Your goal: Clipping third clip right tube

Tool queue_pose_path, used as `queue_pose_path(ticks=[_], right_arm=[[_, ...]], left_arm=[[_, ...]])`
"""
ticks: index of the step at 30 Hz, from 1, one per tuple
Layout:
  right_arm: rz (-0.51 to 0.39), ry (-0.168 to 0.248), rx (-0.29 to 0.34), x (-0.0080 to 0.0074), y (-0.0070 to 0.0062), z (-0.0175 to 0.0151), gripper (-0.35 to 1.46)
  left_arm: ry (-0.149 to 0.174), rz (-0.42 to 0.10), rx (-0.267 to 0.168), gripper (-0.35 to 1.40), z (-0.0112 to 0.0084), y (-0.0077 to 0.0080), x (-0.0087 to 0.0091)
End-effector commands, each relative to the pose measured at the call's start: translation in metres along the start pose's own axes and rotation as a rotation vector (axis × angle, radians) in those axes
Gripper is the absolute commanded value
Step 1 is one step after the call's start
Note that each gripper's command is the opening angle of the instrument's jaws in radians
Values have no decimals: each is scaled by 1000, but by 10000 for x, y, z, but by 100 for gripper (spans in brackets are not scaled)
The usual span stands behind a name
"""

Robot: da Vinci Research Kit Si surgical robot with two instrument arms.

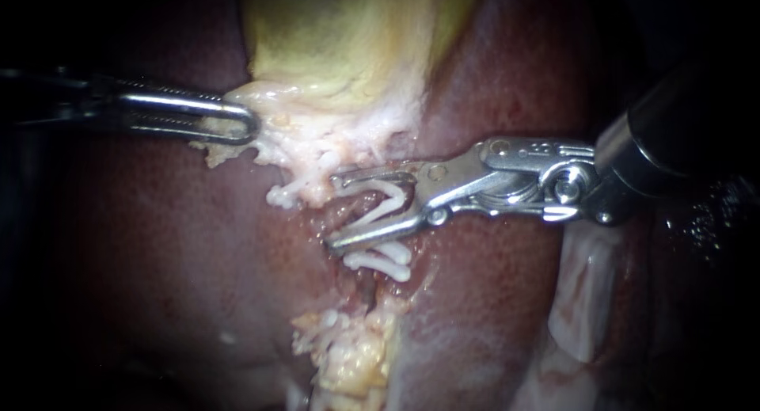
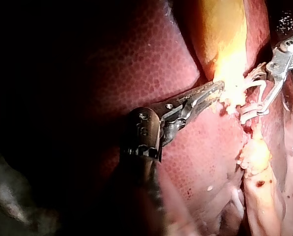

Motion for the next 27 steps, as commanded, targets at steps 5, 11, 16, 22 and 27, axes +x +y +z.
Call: queue_pose_path(ticks=[5,11,16,22,27], right_arm=[[18,1,1,0,-2,-2,47],[27,13,12,6,-15,-18,47],[50,32,26,13,-22,-40,47],[63,40,38,13,-24,-59,47],[80,42,41,9,-21,-66,47]], left_arm=[[0,0,0,-35,0,0,0],[0,0,-1,-35,-1,0,0],[-1,0,-2,-35,-2,0,0],[-1,-1,-2,-35,-3,0,1],[-1,-1,-3,-35,-3,0,1]])
